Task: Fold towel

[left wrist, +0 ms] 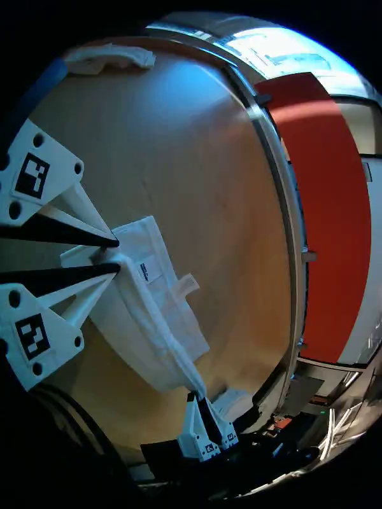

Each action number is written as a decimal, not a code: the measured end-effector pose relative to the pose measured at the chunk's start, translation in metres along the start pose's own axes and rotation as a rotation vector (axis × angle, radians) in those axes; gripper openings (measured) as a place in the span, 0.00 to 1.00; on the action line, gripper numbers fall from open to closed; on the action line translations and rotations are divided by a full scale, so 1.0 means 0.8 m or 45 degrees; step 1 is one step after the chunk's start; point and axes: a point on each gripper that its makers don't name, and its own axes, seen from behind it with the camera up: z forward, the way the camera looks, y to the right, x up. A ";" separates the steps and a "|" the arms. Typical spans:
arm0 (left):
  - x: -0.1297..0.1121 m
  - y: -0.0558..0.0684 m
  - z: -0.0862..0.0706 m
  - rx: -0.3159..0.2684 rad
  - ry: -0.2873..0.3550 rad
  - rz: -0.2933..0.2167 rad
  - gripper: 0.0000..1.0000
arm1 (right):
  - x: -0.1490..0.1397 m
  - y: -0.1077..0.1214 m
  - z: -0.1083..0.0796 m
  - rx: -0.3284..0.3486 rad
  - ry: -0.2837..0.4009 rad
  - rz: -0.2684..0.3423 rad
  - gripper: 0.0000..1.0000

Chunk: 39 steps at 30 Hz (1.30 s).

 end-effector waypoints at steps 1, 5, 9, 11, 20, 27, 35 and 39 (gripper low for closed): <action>-0.001 -0.002 0.004 0.005 -0.002 0.001 0.20 | -0.001 0.001 0.004 0.001 -0.005 0.004 0.14; -0.006 -0.006 0.020 0.022 -0.012 0.008 0.22 | -0.008 0.006 0.019 -0.002 -0.029 0.024 0.16; -0.008 -0.010 0.034 0.037 -0.017 0.023 0.23 | -0.016 0.012 0.032 -0.015 -0.053 0.030 0.18; -0.008 -0.011 0.039 0.039 -0.017 0.025 0.23 | -0.019 0.015 0.037 -0.024 -0.064 0.028 0.19; -0.005 -0.021 0.054 0.059 -0.018 0.012 0.30 | -0.025 0.030 0.051 -0.081 -0.084 0.022 0.34; 0.001 -0.036 0.054 0.105 -0.009 0.035 0.49 | -0.026 0.048 0.052 -0.143 -0.079 -0.001 0.60; 0.002 -0.058 0.043 0.170 -0.003 0.051 0.81 | -0.015 0.065 0.049 -0.197 -0.041 -0.018 0.78; 0.002 -0.062 0.037 0.182 0.003 0.032 0.81 | -0.010 0.073 0.044 -0.220 -0.025 -0.030 0.89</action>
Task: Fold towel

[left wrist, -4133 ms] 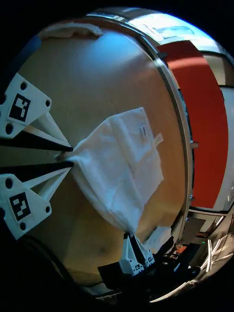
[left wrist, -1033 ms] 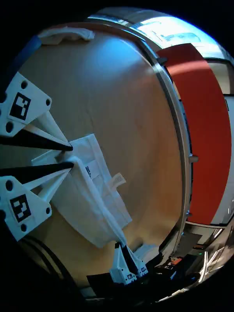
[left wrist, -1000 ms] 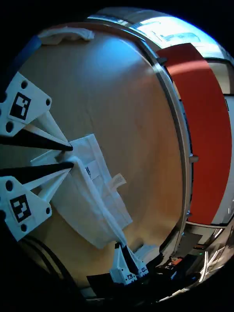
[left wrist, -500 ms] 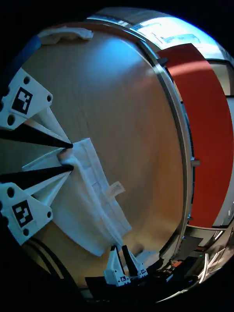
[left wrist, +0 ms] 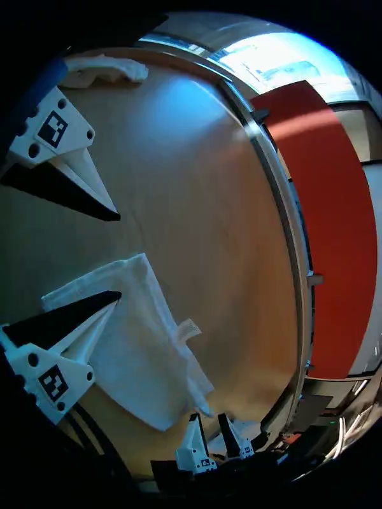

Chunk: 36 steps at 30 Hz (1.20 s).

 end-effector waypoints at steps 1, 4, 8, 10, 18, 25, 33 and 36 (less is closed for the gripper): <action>0.000 0.000 -0.001 -0.002 0.002 -0.007 0.81 | 0.001 0.001 -0.002 -0.003 0.005 -0.003 0.90; 0.001 0.002 -0.006 -0.010 0.010 -0.029 0.81 | 0.004 0.003 -0.007 -0.009 0.019 -0.007 0.97; 0.000 0.004 -0.013 -0.020 0.017 -0.050 0.81 | 0.006 0.002 -0.015 -0.005 0.036 -0.002 1.00; -0.002 0.005 -0.017 -0.021 0.019 -0.056 0.81 | 0.006 0.000 -0.020 0.001 0.044 0.002 1.00; -0.019 0.012 -0.041 -0.028 0.019 -0.088 0.81 | 0.000 -0.010 -0.043 0.015 0.065 0.009 1.00; -0.039 0.017 -0.062 -0.021 0.014 -0.115 0.81 | -0.021 -0.017 -0.063 0.012 0.051 -0.005 1.00; -0.059 0.014 -0.078 0.002 0.013 -0.175 0.81 | -0.039 -0.022 -0.078 0.012 0.042 -0.003 1.00; -0.064 0.012 -0.082 0.012 0.013 -0.192 0.81 | -0.040 -0.023 -0.079 0.017 0.040 -0.005 0.99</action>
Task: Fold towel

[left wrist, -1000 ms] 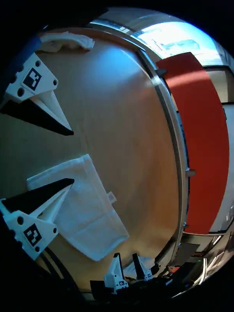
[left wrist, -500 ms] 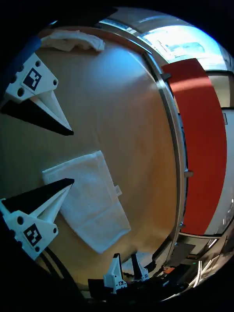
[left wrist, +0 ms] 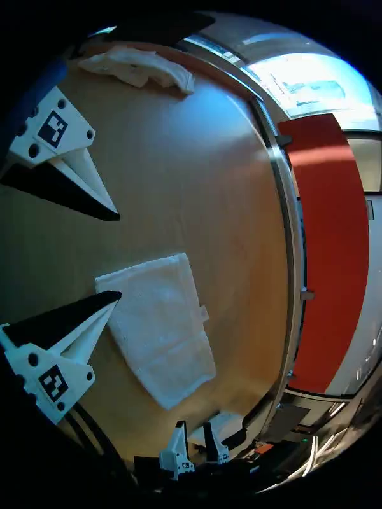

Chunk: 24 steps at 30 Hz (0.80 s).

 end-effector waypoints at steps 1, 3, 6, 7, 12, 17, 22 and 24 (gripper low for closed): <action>-0.001 -0.001 -0.001 0.005 0.001 -0.002 0.81 | 0.000 -0.001 0.000 0.003 0.000 -0.003 0.99; -0.004 -0.005 -0.005 0.016 0.002 -0.007 0.81 | -0.001 -0.003 0.001 0.011 0.001 -0.010 1.00; -0.008 -0.010 -0.011 0.032 0.006 -0.016 0.81 | -0.002 -0.008 0.003 0.035 -0.001 -0.026 1.00; -0.010 -0.012 -0.013 0.038 0.006 -0.022 0.81 | -0.003 -0.009 0.004 0.043 -0.003 -0.033 1.00; -0.021 -0.025 -0.027 0.071 0.005 -0.057 0.81 | -0.009 -0.018 0.011 0.086 -0.017 -0.076 1.00; -0.034 -0.039 -0.040 0.103 -0.002 -0.084 0.81 | -0.011 -0.023 0.017 0.119 -0.028 -0.114 0.99; -0.045 -0.047 -0.049 0.127 -0.012 -0.108 0.81 | -0.013 -0.028 0.023 0.150 -0.040 -0.139 0.99; -0.049 -0.049 -0.052 0.133 -0.017 -0.117 0.81 | -0.017 -0.031 0.026 0.165 -0.046 -0.152 0.98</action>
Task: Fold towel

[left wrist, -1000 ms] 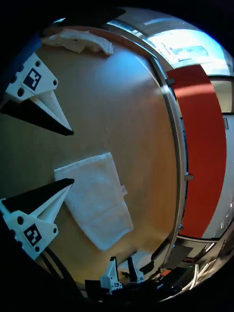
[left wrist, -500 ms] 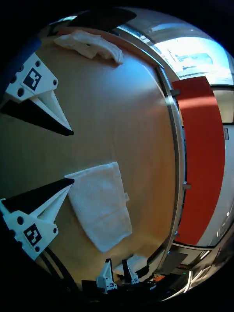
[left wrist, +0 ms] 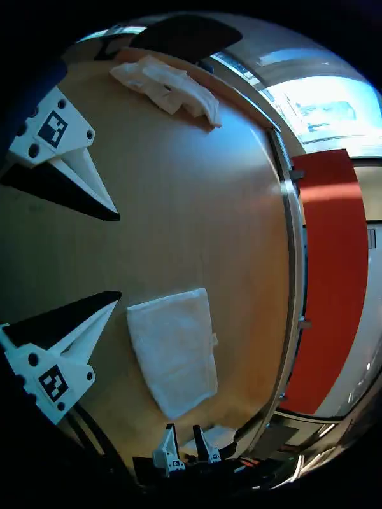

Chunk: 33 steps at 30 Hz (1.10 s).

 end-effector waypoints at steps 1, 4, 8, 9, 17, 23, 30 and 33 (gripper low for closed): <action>-0.002 -0.001 -0.001 0.002 -0.004 -0.004 0.81 | -0.003 -0.001 0.002 0.006 -0.007 -0.005 0.97; -0.009 -0.003 -0.003 0.007 -0.014 -0.015 0.81 | -0.011 -0.002 0.008 0.022 -0.030 -0.019 0.94; -0.016 -0.005 -0.005 0.010 -0.026 -0.023 0.81 | -0.022 -0.003 0.017 0.043 -0.057 -0.030 0.87; -0.018 -0.005 -0.006 0.011 -0.028 -0.025 0.81 | -0.025 -0.003 0.019 0.050 -0.064 -0.032 0.84; -0.021 -0.009 -0.006 0.017 -0.036 -0.033 0.81 | -0.036 -0.010 0.027 0.108 -0.099 -0.042 0.67; -0.020 -0.010 -0.005 0.018 -0.039 -0.031 0.81 | -0.043 -0.013 0.030 0.132 -0.129 -0.031 0.47; -0.019 -0.009 -0.004 0.015 -0.039 -0.025 0.81 | -0.039 -0.008 0.030 0.120 -0.117 -0.032 0.26; -0.019 -0.009 -0.004 0.013 -0.040 -0.025 0.81 | -0.035 -0.006 0.029 0.109 -0.102 -0.012 0.27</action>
